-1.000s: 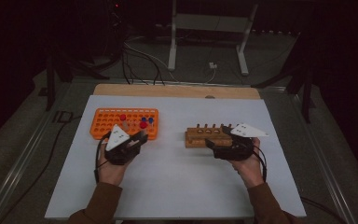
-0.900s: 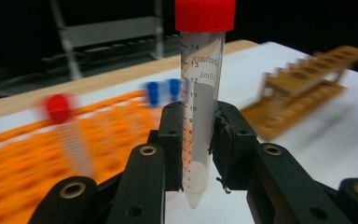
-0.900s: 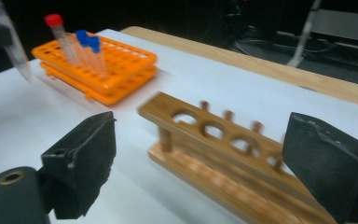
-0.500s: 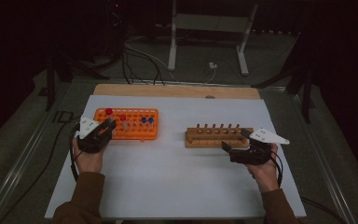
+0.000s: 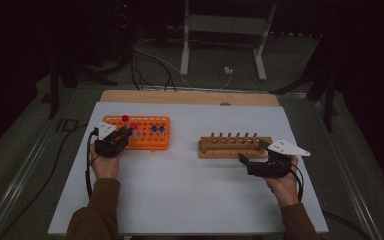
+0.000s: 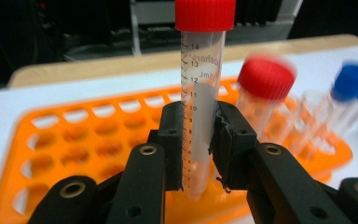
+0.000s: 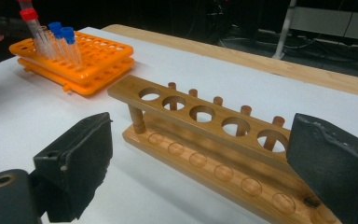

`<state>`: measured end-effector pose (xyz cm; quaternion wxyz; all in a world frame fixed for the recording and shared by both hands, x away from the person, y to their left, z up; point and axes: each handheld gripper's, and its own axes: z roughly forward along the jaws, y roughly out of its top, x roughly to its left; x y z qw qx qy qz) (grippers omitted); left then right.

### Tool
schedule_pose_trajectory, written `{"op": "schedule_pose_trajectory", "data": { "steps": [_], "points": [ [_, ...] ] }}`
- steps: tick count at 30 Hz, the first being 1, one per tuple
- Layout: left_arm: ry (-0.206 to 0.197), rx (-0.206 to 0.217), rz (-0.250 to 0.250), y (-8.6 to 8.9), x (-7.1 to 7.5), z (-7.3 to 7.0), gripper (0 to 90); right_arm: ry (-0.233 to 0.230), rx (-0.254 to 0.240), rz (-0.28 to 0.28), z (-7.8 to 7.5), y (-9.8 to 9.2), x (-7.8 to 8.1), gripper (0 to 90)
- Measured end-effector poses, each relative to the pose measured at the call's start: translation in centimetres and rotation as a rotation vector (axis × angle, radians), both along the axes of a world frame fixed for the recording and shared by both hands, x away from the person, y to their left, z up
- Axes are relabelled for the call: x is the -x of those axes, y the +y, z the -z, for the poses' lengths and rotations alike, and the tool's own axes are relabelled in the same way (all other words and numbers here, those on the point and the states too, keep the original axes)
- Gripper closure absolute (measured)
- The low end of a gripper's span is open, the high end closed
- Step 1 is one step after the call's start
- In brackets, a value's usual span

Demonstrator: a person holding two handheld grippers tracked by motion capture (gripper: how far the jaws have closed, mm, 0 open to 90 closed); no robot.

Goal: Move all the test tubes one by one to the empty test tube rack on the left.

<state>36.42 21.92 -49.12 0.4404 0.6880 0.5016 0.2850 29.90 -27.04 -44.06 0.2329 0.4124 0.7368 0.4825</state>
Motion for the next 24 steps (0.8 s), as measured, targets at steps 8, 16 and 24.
{"op": "schedule_pose_trajectory", "data": {
  "steps": [8, 16, 24],
  "points": [
    [0.079, -0.023, 0.036, 0.7, 0.7, 0.8, 50.4, 0.011, 0.009, 0.011, 0.4, -0.6, 0.4, 7.5],
    [0.060, 0.036, 0.039, 2.2, 4.4, -0.5, 16.1, 0.011, 0.003, 0.014, 1.2, -1.6, 1.2, 7.4],
    [-0.006, 0.050, 0.093, 1.8, 9.3, -1.5, 0.9, -0.004, -0.014, 0.017, 1.9, -2.5, 1.9, 4.4]
  ]
}}
